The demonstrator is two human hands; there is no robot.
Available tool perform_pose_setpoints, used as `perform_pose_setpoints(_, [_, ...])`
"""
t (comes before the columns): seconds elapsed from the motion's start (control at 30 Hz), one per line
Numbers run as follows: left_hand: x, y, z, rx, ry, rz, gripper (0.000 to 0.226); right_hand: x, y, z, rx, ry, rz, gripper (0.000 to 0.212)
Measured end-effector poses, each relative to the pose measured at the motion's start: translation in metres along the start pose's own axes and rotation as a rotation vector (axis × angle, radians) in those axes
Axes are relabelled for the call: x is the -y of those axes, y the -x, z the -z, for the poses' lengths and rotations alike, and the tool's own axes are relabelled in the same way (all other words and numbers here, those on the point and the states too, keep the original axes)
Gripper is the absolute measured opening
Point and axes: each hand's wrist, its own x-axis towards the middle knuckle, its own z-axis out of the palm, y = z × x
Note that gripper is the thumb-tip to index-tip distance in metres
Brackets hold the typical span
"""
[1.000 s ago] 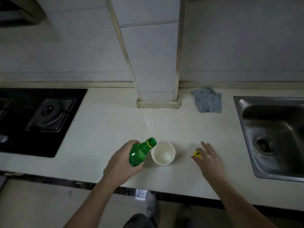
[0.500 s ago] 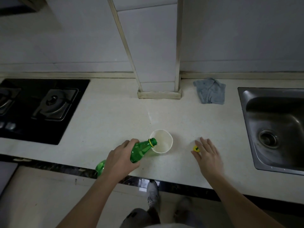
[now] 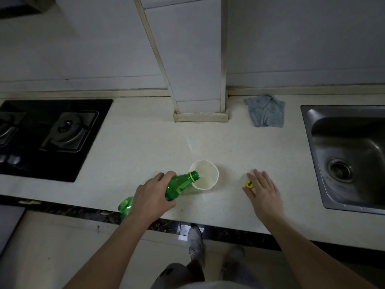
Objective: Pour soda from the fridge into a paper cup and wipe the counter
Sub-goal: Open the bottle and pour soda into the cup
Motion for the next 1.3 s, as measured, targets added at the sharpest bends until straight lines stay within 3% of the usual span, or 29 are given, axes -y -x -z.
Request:
perform_pose_setpoints(0.43, [0.0047,-0.0008,0.0031,0.009,-0.046,0.005,0.063,-0.0008,0.0004,-0.0003,0.0,-0.011,-0.003,0.056])
perform_pose_setpoints(1.3, [0.0031,0.002,0.0027,0.018,-0.067,0.058,0.061,-0.0042,-0.0004,-0.0074,-0.011,-0.01,0.019,0.058])
